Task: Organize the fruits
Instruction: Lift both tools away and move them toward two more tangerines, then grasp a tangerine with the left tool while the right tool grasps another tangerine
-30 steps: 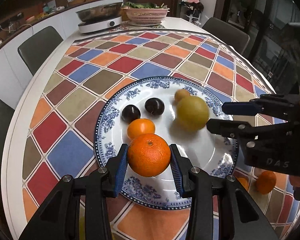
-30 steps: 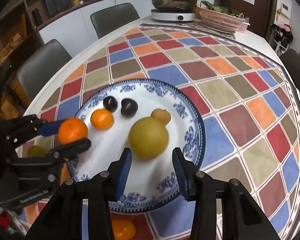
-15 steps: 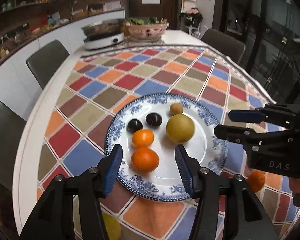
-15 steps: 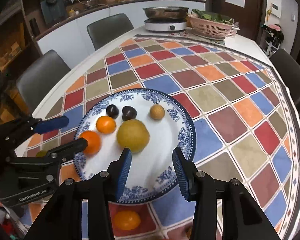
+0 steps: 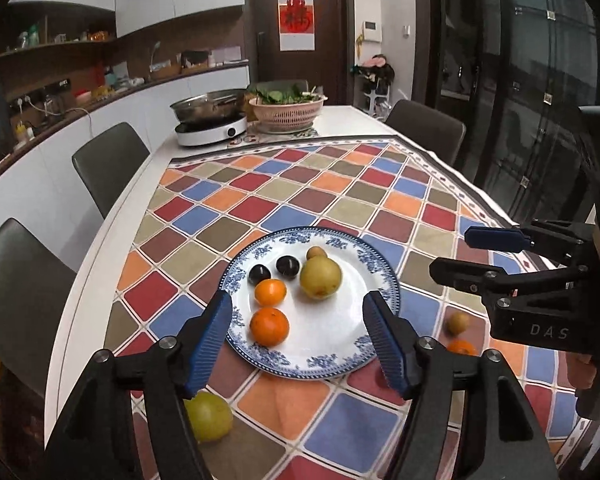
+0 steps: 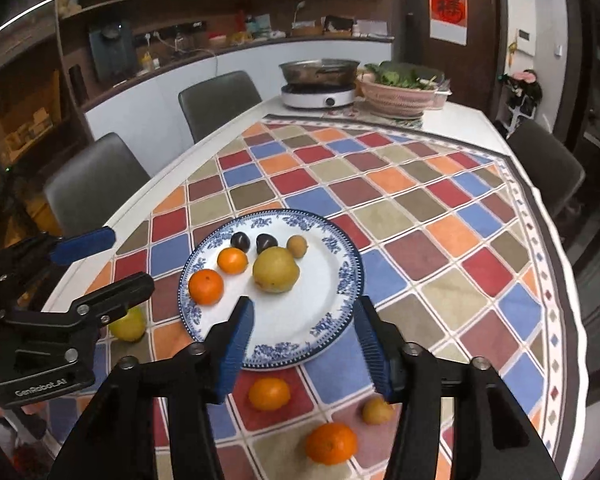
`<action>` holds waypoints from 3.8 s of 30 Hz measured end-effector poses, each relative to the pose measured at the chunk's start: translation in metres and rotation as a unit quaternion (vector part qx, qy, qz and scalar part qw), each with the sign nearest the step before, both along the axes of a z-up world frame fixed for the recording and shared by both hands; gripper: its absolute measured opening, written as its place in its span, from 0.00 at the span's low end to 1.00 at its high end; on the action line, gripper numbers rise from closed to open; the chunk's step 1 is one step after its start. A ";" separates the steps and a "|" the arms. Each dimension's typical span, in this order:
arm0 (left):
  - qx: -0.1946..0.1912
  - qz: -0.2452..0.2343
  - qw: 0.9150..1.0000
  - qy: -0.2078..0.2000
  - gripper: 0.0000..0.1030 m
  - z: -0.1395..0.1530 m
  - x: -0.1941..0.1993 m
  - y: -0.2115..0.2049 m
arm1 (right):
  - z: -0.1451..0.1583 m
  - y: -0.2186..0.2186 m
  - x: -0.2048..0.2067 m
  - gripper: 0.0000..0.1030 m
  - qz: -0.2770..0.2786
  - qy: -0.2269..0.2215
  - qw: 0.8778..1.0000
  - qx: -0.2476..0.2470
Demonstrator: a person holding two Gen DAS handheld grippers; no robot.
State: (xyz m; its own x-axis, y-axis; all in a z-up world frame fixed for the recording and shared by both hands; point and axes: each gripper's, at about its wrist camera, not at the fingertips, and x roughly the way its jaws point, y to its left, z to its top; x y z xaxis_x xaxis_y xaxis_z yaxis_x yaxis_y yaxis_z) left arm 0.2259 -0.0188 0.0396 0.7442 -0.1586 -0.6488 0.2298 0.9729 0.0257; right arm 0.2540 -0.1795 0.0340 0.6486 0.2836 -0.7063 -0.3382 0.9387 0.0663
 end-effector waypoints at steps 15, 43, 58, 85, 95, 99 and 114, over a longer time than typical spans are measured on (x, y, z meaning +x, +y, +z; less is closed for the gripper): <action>0.005 -0.040 0.999 -0.013 0.68 -0.007 -0.046 -0.027 | 0.004 -0.027 -0.066 0.56 -0.044 -0.032 0.998 -0.014; 0.028 -0.116 0.993 -0.008 0.62 -0.068 -0.053 -0.061 | -0.062 -0.043 -0.100 0.56 -0.035 0.000 0.999 -0.041; 0.024 -0.147 0.988 0.051 0.44 -0.104 -0.013 -0.073 | -0.091 -0.035 -0.077 0.56 -0.020 0.029 0.999 -0.036; 0.040 -0.113 0.989 0.086 0.31 -0.125 0.005 -0.093 | -0.103 -0.048 -0.065 0.56 -0.009 0.035 0.999 0.007; 0.024 -0.111 0.989 0.091 0.32 -0.127 0.011 -0.090 | -0.104 -0.046 -0.060 0.56 -0.010 0.035 0.999 0.007; 0.022 -0.110 0.990 0.090 0.31 -0.127 0.009 -0.088 | -0.105 -0.044 -0.060 0.56 -0.009 0.039 0.999 0.003; 0.026 -0.045 0.995 0.085 0.31 -0.101 -0.010 -0.049 | -0.110 -0.035 -0.051 0.50 -0.025 0.047 0.998 -0.015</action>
State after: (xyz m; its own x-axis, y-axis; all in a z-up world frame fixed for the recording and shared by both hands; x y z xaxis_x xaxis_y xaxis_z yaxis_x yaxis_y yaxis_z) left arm 0.2156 -0.0678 -0.0615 0.6081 -0.1829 -0.7725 0.3207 0.9468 0.0283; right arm 0.2031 -0.2144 -0.0764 0.5917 0.2291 -0.7729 -0.2837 0.9566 0.0664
